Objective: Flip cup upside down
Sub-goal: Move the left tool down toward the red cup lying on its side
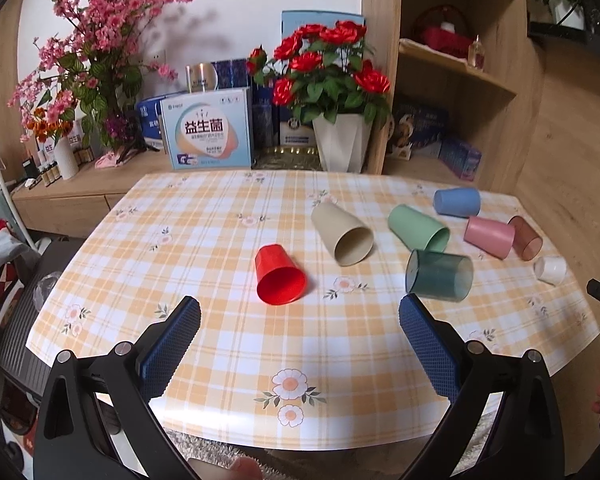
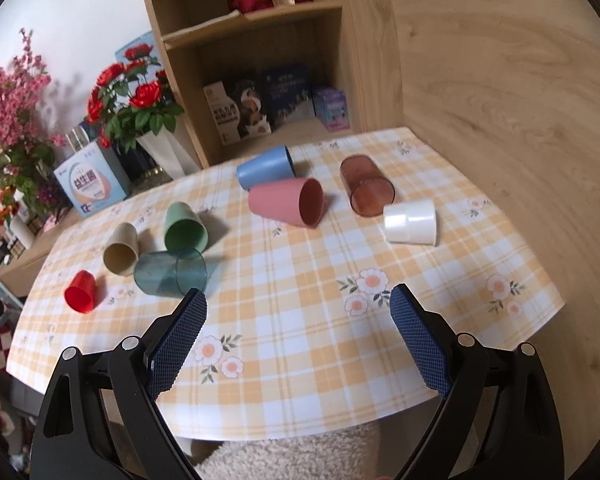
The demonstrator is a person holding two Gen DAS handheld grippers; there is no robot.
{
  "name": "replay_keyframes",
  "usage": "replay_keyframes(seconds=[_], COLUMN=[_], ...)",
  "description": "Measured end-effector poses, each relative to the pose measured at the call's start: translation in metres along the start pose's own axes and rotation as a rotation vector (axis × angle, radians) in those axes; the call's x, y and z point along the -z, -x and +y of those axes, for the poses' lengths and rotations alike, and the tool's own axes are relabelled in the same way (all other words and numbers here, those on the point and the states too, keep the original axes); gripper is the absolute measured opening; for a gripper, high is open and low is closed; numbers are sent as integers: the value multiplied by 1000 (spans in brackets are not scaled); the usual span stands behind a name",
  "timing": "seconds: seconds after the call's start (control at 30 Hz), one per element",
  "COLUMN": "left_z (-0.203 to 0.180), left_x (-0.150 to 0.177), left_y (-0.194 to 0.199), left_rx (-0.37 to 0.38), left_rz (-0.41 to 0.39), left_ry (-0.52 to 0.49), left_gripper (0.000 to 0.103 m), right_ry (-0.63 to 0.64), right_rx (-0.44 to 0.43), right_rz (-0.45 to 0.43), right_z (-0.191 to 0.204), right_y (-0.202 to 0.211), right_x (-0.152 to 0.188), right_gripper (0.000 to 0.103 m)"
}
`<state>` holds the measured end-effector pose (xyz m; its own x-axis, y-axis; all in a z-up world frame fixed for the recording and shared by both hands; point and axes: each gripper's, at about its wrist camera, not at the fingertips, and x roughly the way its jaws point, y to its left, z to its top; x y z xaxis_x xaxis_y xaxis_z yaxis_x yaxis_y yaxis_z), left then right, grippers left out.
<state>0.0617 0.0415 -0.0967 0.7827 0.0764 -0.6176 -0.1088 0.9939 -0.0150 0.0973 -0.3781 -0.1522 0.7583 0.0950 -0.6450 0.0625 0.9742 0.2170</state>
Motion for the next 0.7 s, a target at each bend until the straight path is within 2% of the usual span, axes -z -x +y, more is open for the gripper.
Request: replay_keyframes(seconds=[0.13, 0.3, 0.43, 0.57, 0.63, 0.7], left_z=[6, 13, 19, 32, 42, 51], left_x=[3, 5, 5, -3, -14, -28], left_y=[-12, -24, -35, -55, -71, -92], left_rx=[14, -18, -13, 23, 70, 118], left_rz=[37, 74, 107, 154, 186, 238], left_ry=[33, 60, 93, 170, 240, 305], left_gripper=[97, 97, 97, 95, 85, 82], right_ry=[8, -1, -5, -3, -1, 0], right_rx=[29, 55, 58, 58, 57, 59], right_rz=[36, 69, 87, 97, 102, 105], right_z=[3, -2, -6, -8, -8, -9], right_y=[-18, -36, -46, -53, -57, -60], right_x=[5, 9, 8, 7, 7, 7], right_gripper=[90, 90, 90, 90, 90, 90])
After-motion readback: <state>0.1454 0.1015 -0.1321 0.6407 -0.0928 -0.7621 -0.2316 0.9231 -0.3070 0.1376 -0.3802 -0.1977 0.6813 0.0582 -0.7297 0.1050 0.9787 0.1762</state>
